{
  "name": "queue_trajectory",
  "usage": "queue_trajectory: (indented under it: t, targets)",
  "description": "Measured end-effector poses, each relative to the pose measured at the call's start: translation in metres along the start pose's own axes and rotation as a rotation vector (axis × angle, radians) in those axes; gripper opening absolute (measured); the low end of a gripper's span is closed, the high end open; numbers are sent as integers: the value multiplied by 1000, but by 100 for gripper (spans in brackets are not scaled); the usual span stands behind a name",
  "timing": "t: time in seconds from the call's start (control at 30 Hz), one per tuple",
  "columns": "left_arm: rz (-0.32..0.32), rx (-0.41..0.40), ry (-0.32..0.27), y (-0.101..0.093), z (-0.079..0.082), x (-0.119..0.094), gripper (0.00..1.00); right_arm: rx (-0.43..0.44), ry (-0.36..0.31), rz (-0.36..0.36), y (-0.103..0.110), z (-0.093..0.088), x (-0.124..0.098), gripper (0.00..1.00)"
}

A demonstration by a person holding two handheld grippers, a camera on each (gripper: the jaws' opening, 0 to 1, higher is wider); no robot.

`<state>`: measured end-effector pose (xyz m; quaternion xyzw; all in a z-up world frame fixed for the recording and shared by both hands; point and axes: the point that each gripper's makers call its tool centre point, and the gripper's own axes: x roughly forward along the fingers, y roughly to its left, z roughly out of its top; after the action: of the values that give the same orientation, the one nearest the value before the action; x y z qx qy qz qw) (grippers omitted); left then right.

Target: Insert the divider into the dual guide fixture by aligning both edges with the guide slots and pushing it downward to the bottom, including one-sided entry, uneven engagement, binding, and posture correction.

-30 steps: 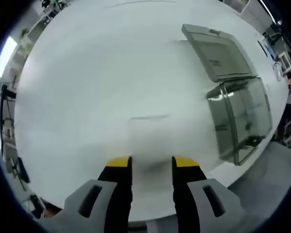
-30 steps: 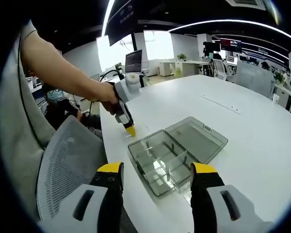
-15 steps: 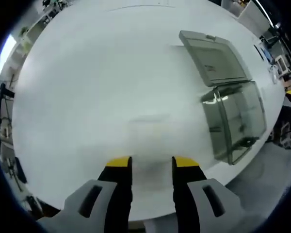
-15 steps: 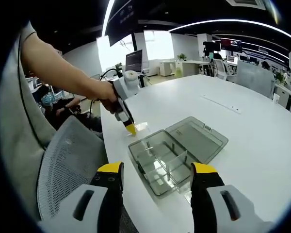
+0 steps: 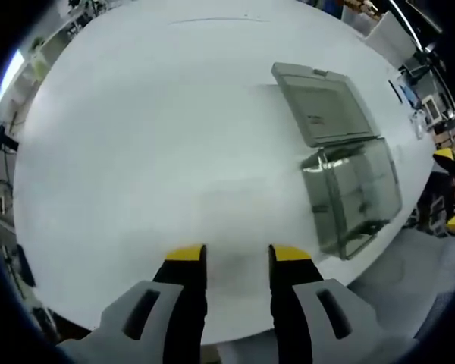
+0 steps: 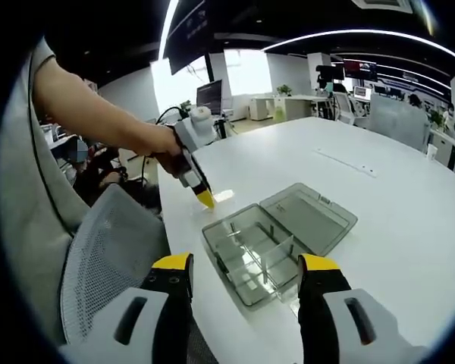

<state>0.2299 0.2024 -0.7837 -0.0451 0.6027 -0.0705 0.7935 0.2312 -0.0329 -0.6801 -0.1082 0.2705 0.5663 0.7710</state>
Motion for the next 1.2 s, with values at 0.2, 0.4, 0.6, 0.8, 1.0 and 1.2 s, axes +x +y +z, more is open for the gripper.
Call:
queue_trajectory:
  t: [0.2, 0.4, 0.6, 0.8, 1.0, 1.2]
  targets:
    - [-29, 12, -21, -7, 4, -3, 29, 5, -5, 4, 1, 0, 0, 52]
    - [-64, 2, -40, -14, 4, -8, 29, 17, -12, 8, 1, 1, 0, 52]
    - [-101, -2, -66, -22, 7, -15, 29, 27, -20, 13, 0, 2, -1, 52]
    - [-134, -2, -95, -31, 12, -24, 29, 32, -23, 18, 1, 3, 0, 52]
    - [-172, 6, -118, -41, 17, -29, 29, 39, -27, 22, 1, 4, 0, 52]
    - [-211, 26, -148, -56, 24, -38, 29, 56, -36, 23, -1, 4, -1, 51]
